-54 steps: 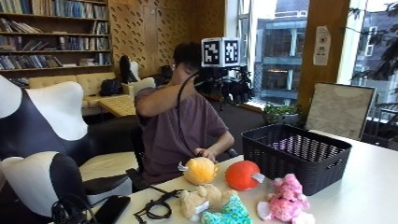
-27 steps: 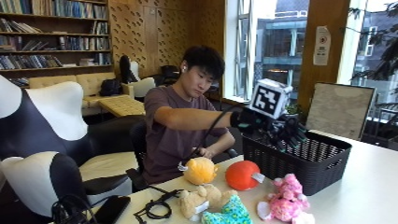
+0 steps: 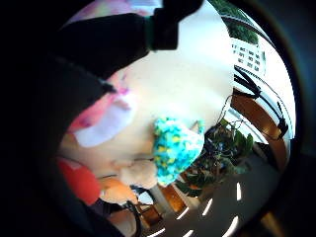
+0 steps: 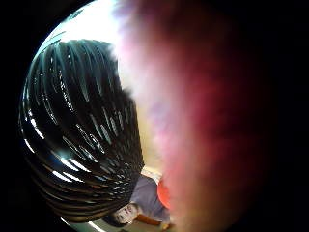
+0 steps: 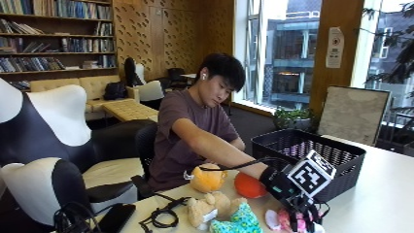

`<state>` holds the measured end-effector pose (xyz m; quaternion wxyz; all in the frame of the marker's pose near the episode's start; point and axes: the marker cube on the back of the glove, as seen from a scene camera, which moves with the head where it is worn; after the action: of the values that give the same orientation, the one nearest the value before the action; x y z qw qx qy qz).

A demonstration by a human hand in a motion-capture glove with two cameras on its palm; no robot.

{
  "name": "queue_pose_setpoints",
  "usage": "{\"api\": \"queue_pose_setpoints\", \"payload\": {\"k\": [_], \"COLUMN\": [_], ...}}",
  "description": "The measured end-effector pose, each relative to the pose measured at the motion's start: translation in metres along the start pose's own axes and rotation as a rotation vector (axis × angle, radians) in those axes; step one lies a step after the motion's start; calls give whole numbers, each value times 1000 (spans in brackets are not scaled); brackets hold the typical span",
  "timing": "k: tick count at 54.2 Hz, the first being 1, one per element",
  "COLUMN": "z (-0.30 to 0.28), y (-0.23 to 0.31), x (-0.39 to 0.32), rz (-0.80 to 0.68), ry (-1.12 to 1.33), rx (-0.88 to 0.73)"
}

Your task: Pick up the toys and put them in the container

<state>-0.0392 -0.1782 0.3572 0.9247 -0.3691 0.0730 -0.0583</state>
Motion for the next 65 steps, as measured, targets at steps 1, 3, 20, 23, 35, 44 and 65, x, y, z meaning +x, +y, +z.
{"api": "queue_pose_setpoints", "payload": {"k": [1, 3, 20, 23, 35, 44, 65], "z": [0, 1, 8, 1, -76, -153, -234], "y": [0, 0, 4, 10, 66, 127, 174], "x": [0, 0, 14, 18, 38, 29, -105], "rz": [-3, -7, 14, 38, 87, 78, -111], "ry": [-1, -7, -103, -91, -175, -185, -61], "rx": [13, 36, 284, 325, 471, 613, 686]}}
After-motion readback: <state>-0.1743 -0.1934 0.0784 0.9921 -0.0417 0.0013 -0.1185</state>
